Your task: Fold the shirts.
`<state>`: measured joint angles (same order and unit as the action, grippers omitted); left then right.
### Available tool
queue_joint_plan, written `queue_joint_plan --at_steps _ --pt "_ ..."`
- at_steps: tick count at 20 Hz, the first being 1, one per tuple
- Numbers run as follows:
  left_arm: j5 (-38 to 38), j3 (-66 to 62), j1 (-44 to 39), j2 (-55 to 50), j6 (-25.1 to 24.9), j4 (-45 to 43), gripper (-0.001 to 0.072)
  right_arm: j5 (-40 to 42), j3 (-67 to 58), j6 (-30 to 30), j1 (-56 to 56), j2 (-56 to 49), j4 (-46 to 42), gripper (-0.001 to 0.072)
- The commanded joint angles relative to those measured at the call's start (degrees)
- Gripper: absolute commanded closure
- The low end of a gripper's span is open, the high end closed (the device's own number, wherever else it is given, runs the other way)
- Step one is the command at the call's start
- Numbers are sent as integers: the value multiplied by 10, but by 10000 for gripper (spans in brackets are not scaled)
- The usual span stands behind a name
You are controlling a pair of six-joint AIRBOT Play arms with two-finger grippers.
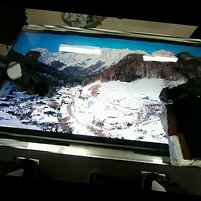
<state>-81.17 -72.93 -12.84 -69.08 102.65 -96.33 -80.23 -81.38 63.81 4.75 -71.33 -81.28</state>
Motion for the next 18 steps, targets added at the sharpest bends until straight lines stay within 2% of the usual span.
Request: queue_joint_plan --at_steps 1,18 --pt "44 104 -23 56 43 6 267 8 21 14 -69 -33 -17 142" --pt "45 101 -23 61 41 6 268 4 21 14 -69 -32 -24 143"
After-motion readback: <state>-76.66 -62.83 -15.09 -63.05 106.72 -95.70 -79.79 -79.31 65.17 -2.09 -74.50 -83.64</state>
